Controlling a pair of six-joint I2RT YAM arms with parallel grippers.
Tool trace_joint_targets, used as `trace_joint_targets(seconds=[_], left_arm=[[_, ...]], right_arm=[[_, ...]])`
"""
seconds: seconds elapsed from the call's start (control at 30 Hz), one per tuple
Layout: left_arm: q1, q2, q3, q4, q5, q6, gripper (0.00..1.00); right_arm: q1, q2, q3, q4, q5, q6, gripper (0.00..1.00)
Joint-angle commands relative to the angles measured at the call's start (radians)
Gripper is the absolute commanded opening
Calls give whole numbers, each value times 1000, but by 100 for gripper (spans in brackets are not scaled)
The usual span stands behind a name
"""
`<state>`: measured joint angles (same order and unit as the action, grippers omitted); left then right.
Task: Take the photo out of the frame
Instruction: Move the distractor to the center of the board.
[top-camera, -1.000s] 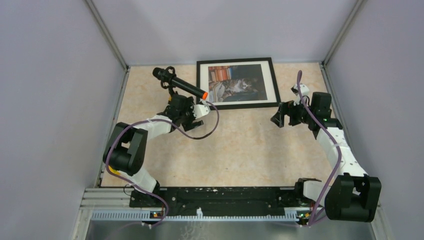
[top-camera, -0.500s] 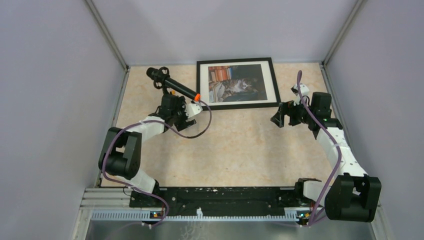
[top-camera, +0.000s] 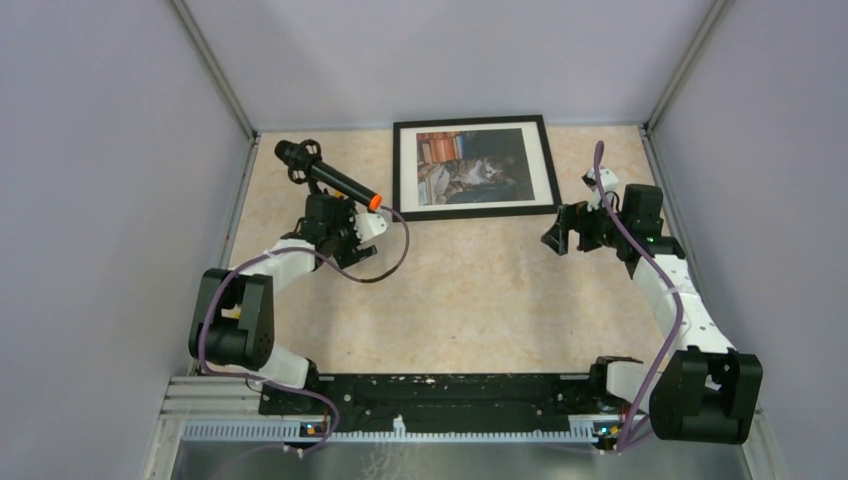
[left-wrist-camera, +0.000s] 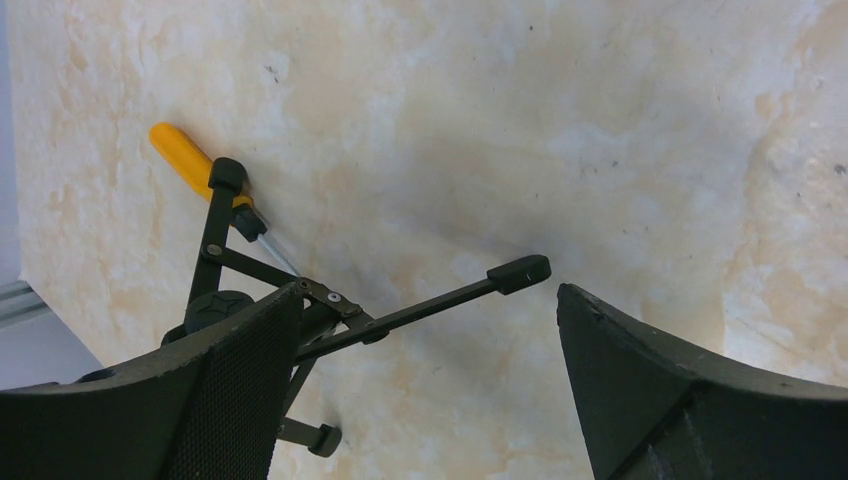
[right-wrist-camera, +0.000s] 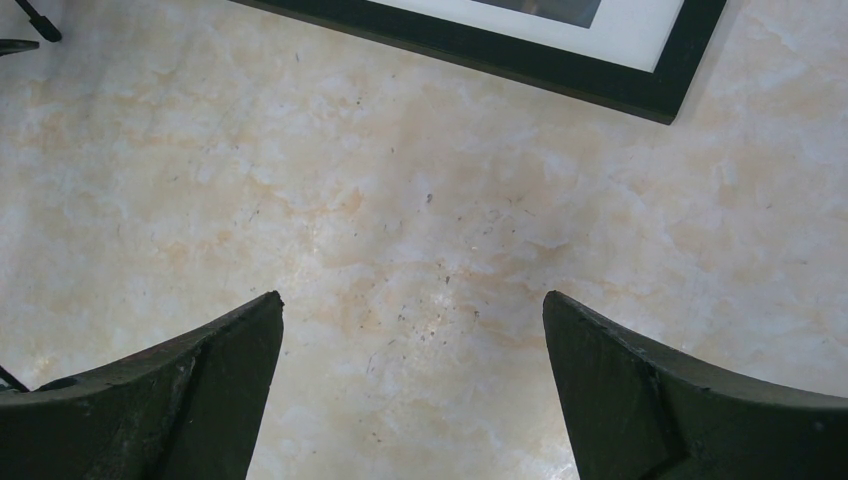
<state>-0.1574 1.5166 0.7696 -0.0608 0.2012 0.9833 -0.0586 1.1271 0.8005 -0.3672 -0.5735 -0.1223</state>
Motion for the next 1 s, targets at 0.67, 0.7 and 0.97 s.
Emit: trace_joint_targets(seconds=[0.67,0.7,0.97], left_arm=[[260,-38,-31,-119,83,165,98],[263,-40,-33,-119,84,168,98],[273,-47,-38,-119,90,172,98]], right_arm=[[14,-6,39,15,-31,-16,99],[13,-6,39,16,-30,-16,99],[14,-6,39,14,-32,-16,99]])
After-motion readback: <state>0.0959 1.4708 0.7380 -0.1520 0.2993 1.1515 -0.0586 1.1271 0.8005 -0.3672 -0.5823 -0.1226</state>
